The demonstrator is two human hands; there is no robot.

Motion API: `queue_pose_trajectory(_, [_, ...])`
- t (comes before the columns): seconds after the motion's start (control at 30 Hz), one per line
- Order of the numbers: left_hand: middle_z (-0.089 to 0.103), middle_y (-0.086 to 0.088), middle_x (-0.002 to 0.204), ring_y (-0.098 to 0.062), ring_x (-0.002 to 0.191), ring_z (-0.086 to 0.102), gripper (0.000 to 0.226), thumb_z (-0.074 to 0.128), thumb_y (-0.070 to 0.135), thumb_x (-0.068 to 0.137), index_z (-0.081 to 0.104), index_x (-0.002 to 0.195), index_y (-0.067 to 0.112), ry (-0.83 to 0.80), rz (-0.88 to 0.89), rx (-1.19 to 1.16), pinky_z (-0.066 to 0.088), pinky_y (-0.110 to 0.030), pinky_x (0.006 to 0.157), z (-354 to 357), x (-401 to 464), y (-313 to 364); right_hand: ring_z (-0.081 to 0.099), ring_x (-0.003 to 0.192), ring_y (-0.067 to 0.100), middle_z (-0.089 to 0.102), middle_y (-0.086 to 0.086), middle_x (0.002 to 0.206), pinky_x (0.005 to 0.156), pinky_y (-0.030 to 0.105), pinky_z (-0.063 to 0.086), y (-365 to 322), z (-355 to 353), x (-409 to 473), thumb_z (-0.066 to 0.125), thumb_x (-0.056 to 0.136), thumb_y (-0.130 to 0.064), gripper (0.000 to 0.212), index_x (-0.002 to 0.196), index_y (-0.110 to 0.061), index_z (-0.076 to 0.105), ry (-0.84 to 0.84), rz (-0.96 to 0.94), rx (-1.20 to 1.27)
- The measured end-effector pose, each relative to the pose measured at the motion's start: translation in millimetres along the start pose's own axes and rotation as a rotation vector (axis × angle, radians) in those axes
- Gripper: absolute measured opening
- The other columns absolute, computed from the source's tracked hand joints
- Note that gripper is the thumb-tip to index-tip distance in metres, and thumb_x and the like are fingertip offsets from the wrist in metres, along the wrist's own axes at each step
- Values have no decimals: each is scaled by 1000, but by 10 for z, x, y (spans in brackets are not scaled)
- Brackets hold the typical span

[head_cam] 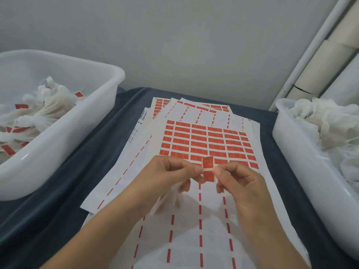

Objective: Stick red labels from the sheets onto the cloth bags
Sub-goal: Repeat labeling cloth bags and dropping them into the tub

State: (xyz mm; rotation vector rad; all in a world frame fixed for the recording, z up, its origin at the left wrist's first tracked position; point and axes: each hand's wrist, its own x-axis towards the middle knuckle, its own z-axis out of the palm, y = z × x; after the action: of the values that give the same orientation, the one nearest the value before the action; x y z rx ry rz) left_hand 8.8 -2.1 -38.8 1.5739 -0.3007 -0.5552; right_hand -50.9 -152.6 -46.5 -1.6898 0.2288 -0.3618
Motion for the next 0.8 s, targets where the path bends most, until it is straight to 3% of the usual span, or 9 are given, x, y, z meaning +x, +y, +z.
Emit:
queue_pose_trajectory(0.13, [70, 14, 81, 1, 57, 58, 32, 64, 52, 53, 74, 78, 37, 166, 40, 50, 41, -9, 49, 77, 31, -30, 65, 70, 6, 69, -19, 76, 57, 7, 48, 33, 14, 5, 61, 61, -44, 25, 75, -23, 66, 41, 20, -8])
queue_pose_trajectory(0.2, [62, 23, 91, 4, 61, 58, 45, 63, 56, 51, 62, 95, 46, 255, 114, 152, 41, -8, 47, 78, 28, -21, 65, 71, 7, 70, -17, 76, 63, 12, 47, 51, 7, 13, 61, 61, -45, 27, 76, -23, 66, 40, 50, 1])
queue_pose_trajectory(0.3, [46, 27, 100, 3, 73, 53, 28, 56, 54, 69, 46, 95, 51, 378, 545, 595, 39, 0, 49, 85, -16, -53, 64, 66, 6, 69, -12, 69, 69, 15, 44, 53, 10, 23, 60, 61, -44, 25, 72, -23, 67, -7, 85, -2])
queue_pose_trajectory(0.4, [49, 6, 101, -4, 81, 50, 32, 49, 41, 77, 59, 107, 36, 385, 839, 903, 37, -1, 68, 108, -48, -166, 63, 70, 4, 68, -12, 67, 62, 9, 46, 28, -12, 20, 59, 62, -43, 22, 70, -23, 66, -37, 49, -39])
queue_pose_trajectory(0.5, [58, -5, 88, -4, 73, 46, 34, 51, 35, 77, 71, 102, 22, 420, 846, 894, 39, -5, 60, 99, -51, -181, 62, 73, 1, 67, -15, 65, 57, -1, 42, -24, -22, -4, 60, 62, -40, 19, 71, -23, 65, -77, -15, -64])
queue_pose_trajectory(0.67, [59, -4, 85, -4, 72, 46, 31, 54, 36, 78, 74, 96, 20, 371, 810, 887, 39, -5, 57, 106, -52, -178, 61, 76, -4, 67, -24, 71, 62, -1, 42, -13, -34, 5, 61, 64, -38, 13, 72, -28, 64, -64, -104, -141])
queue_pose_trajectory(0.8, [58, -1, 83, -5, 67, 46, 27, 59, 31, 75, 75, 94, 20, 360, 776, 843, 36, -3, 56, 126, -48, -180, 58, 90, -5, 66, -25, 82, 71, 0, 43, 24, -59, 13, 62, 69, -41, 7, 75, -38, 62, -10, -272, -319])
